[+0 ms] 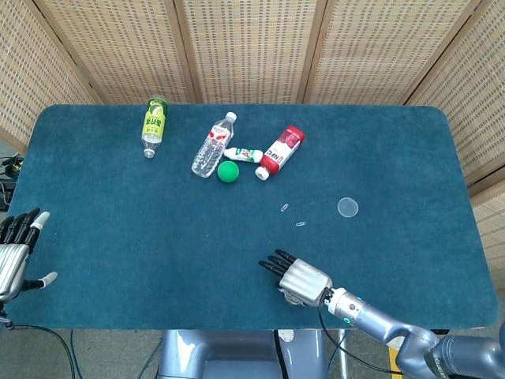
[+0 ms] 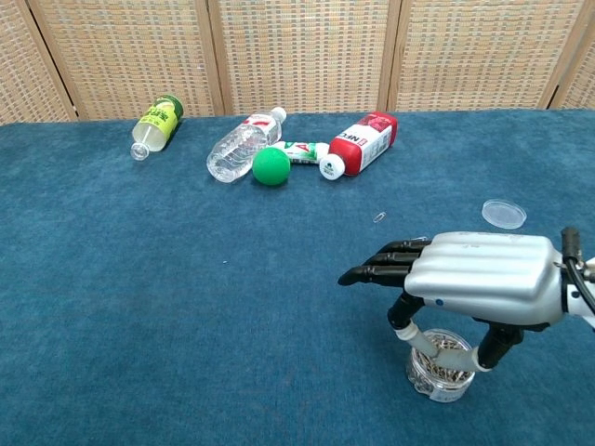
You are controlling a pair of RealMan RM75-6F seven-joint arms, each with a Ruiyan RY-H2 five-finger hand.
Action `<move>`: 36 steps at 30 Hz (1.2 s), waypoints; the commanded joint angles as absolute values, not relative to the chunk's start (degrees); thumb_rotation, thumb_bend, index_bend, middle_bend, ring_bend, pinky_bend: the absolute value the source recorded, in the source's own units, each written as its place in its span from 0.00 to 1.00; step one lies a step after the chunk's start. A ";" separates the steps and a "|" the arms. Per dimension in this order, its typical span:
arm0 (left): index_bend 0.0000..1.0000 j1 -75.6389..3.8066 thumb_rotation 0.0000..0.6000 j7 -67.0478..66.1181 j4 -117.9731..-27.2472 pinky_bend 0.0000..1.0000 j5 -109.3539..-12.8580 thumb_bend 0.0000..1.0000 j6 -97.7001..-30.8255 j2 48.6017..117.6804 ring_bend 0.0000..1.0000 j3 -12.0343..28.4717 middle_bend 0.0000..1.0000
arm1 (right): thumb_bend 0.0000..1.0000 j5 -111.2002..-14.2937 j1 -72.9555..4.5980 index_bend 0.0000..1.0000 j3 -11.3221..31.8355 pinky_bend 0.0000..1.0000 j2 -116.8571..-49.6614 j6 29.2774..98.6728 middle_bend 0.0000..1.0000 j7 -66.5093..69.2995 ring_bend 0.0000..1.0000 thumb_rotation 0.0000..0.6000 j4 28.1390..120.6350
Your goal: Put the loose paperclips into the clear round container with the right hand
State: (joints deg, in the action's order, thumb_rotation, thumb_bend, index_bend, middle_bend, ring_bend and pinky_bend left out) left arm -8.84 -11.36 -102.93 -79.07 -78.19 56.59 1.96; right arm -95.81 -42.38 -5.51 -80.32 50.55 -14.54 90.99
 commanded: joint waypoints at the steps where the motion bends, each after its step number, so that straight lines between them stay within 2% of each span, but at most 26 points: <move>1: 0.00 -8.82 1.00 -11.39 -102.93 0.00 -79.11 0.00 -78.22 56.59 0.00 1.95 0.00 | 0.56 -95.72 -42.34 0.64 -5.50 0.00 -80.31 50.47 0.00 -14.61 0.00 1.00 91.03; 4: 0.00 -8.80 1.00 -11.39 -103.01 0.00 -79.12 0.00 -78.27 56.55 0.00 1.96 0.00 | 0.53 -95.34 -42.36 0.64 -5.50 0.00 -80.27 49.89 0.00 -15.41 0.00 1.00 90.98; 6: 0.00 -8.79 1.00 -11.42 -103.01 0.00 -79.10 0.00 -78.25 56.56 0.00 1.94 0.00 | 0.44 -94.98 -42.30 0.64 -5.63 0.00 -80.07 49.40 0.00 -16.29 0.00 1.00 91.05; 8: 0.00 -8.82 1.00 -11.43 -102.99 0.00 -79.09 0.00 -78.19 56.56 0.00 1.96 0.00 | 0.30 -94.55 -42.26 0.62 -5.63 0.00 -79.79 49.03 0.00 -16.90 0.00 1.00 91.38; 11: 0.00 -8.80 1.00 -11.40 -103.01 0.00 -79.12 0.00 -78.23 56.53 0.00 1.97 0.00 | 0.24 -93.74 -42.17 0.60 -5.44 0.00 -79.37 48.59 0.00 -17.69 0.00 1.00 92.01; 19: 0.00 -8.71 1.00 -11.31 -103.04 0.00 -79.25 0.00 -78.40 56.48 0.00 1.96 0.00 | 0.22 -93.75 -42.09 0.53 -4.98 0.00 -78.77 49.13 0.00 -17.77 0.00 1.00 93.25; 27: 0.00 -8.68 1.00 -11.23 -103.03 0.00 -79.33 0.00 -78.43 56.46 0.00 1.96 0.00 | 0.22 -93.54 -41.83 0.53 -4.00 0.00 -77.93 50.48 0.00 -16.59 0.00 1.00 94.02; 36: 0.00 -8.69 1.00 -11.24 -103.10 0.00 -79.17 0.00 -78.43 56.45 0.00 2.07 0.00 | 0.22 -90.73 -42.15 0.53 0.54 0.00 -75.13 53.14 0.00 -13.64 0.00 1.00 94.60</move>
State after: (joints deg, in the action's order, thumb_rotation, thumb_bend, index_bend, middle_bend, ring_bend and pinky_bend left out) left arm -8.69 -11.24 -103.10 -79.17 -78.43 56.45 2.07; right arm -91.58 -41.95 -0.33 -75.41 52.93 -14.04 94.91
